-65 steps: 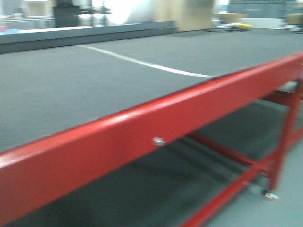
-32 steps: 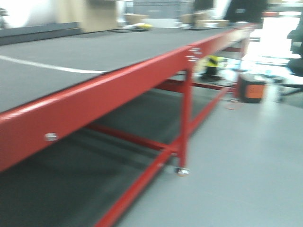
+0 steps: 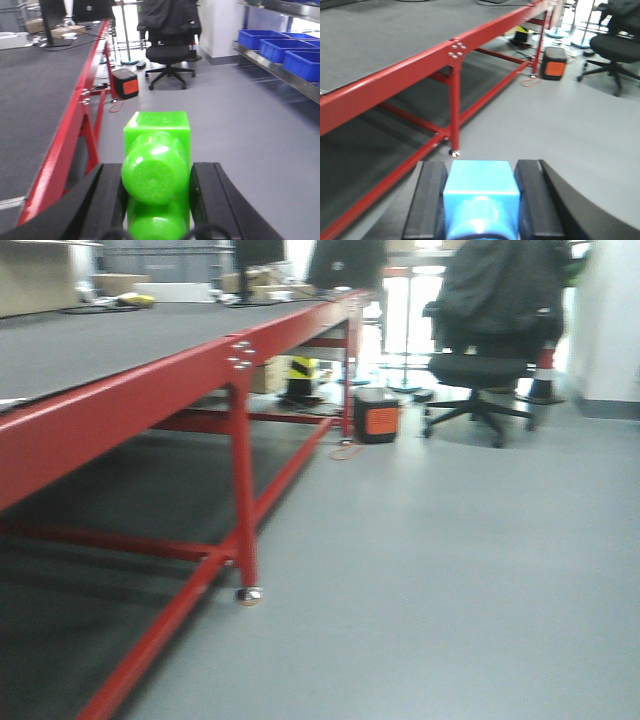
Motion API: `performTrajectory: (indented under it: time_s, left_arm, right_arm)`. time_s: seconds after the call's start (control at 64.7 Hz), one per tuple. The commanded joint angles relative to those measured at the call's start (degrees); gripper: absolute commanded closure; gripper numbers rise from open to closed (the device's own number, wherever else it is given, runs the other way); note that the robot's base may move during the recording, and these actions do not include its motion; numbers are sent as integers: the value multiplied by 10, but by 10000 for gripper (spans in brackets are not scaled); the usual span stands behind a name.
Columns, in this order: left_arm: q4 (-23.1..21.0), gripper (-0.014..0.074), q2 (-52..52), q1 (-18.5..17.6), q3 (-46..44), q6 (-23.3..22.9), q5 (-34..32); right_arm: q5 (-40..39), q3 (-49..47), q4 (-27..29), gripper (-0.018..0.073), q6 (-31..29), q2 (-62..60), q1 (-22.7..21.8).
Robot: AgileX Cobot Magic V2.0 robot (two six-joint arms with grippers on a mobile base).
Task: Grab block from conveyor and place in blue bin
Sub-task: 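Drive the base away from the conveyor holding both blocks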
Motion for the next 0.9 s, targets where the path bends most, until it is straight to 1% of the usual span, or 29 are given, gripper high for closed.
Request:
performTrajectory:
  time_s: [0.0, 0.882]
  left_arm:
    - [-1, 707, -3, -3, -1, -4, -9]
    - [-1, 707, -3, -3, -1, -4, -9]
  right_arm:
    - [-12, 2, -3, 709, -2, -2, 0]
    - [-12, 2, -3, 709, -2, -2, 0]
